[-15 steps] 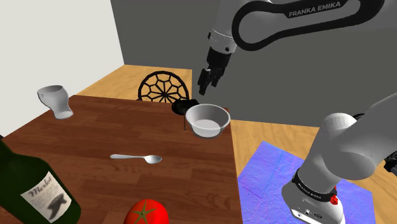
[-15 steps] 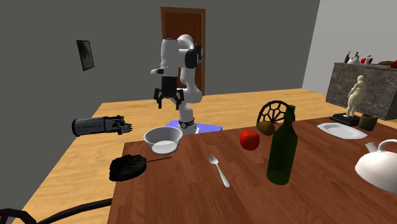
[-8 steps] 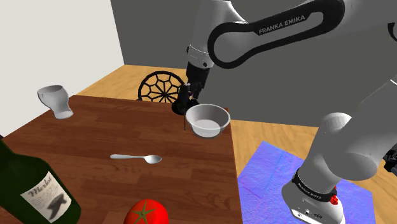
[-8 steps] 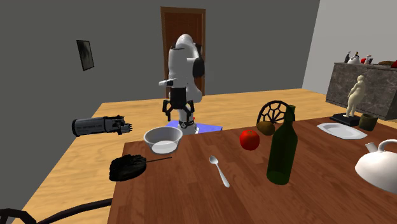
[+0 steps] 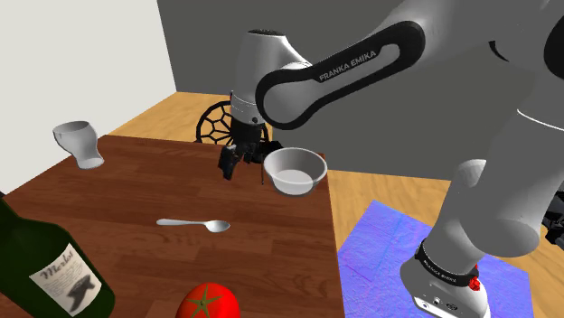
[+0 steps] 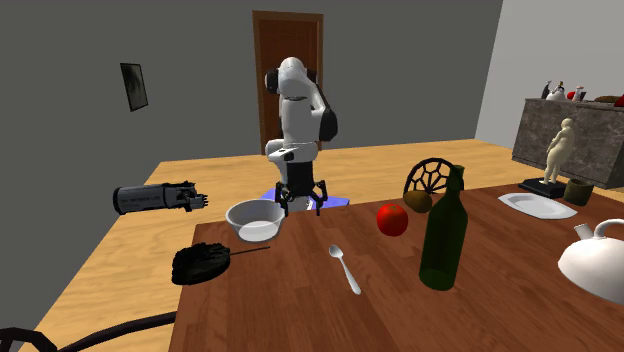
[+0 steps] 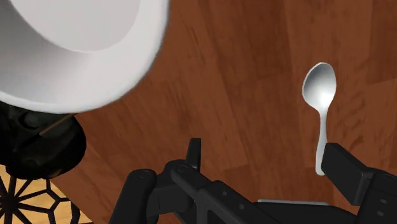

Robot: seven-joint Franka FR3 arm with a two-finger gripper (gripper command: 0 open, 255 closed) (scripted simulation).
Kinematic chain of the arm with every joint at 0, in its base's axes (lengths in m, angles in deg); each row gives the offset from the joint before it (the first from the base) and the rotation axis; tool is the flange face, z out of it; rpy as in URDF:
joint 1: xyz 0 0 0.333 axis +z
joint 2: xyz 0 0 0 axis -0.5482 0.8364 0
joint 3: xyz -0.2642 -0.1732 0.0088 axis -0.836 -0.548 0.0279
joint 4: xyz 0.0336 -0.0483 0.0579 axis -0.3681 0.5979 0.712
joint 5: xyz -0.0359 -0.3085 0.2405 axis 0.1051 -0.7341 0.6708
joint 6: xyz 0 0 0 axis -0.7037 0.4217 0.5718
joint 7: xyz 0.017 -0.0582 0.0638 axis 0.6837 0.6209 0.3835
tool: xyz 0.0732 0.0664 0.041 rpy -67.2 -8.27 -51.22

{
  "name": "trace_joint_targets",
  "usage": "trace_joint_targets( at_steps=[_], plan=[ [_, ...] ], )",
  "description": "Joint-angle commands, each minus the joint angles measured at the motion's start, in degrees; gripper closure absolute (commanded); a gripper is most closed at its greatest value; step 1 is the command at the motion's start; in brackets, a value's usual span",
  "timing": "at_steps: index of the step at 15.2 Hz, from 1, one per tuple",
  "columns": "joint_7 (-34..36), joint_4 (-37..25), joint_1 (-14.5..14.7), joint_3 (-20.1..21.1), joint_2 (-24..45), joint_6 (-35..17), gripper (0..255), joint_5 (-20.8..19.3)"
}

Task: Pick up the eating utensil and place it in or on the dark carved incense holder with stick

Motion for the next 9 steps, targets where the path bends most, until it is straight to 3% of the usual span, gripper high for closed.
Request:
trace_joint_targets(
  at_steps=[1, 9],
  plan=[
    [0.6, -2.0, 0.8, 0.9, 3.4, -1.4, 0, -0.3],
    [3.1, -12.6, 4.6, 3.5, 17.7, -5.2, 0, -3.0]
  ],
)
